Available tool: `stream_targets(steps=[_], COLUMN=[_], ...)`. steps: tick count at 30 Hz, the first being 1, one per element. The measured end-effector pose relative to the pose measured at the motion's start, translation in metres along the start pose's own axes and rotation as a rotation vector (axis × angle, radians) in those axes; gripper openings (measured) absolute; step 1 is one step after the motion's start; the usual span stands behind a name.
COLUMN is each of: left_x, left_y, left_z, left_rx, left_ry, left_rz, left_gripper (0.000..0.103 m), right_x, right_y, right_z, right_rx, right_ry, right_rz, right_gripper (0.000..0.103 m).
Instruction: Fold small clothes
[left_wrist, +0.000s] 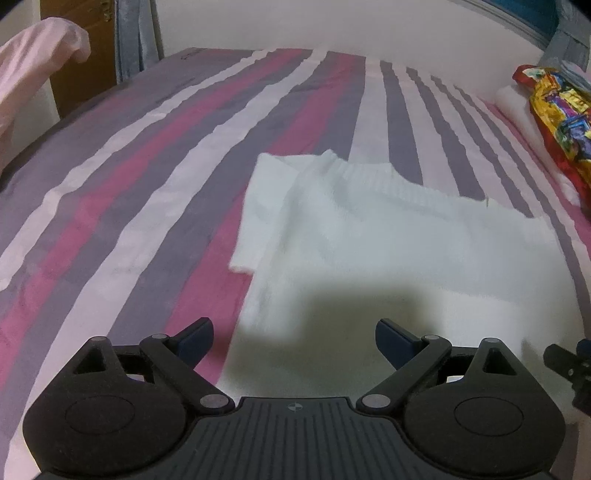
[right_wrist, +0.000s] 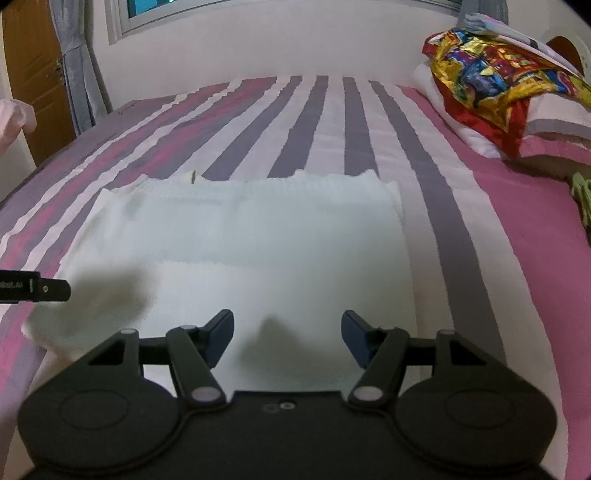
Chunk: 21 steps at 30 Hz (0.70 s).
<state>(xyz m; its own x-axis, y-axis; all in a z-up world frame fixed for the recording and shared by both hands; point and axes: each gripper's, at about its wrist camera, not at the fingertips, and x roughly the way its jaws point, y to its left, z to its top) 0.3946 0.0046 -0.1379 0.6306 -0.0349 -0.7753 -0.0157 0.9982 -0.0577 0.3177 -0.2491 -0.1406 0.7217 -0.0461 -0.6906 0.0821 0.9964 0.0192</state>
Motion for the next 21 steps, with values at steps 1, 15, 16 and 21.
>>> stream_targets(steps=[1, 15, 16, 21], left_x=[0.004, 0.098, 0.094, 0.069], left_y=[-0.002, 0.012, 0.012, 0.022], left_z=[0.003, 0.051, 0.051, 0.039], left_rx=[-0.001, -0.129, -0.127, -0.100], left_ry=[-0.004, 0.031, 0.025, 0.013], left_rz=[0.005, 0.039, 0.043, 0.033], left_gripper=[0.094, 0.103, 0.103, 0.103], right_x=[0.004, 0.079, 0.090, 0.078], right_y=[0.002, 0.019, 0.021, 0.016], right_z=[0.003, 0.041, 0.039, 0.037], right_rx=[-0.007, -0.033, -0.059, -0.028], right_ry=[-0.001, 0.024, 0.065, 0.031], right_rz=[0.000, -0.061, -0.075, -0.017], right_gripper=[0.064, 0.069, 0.069, 0.070])
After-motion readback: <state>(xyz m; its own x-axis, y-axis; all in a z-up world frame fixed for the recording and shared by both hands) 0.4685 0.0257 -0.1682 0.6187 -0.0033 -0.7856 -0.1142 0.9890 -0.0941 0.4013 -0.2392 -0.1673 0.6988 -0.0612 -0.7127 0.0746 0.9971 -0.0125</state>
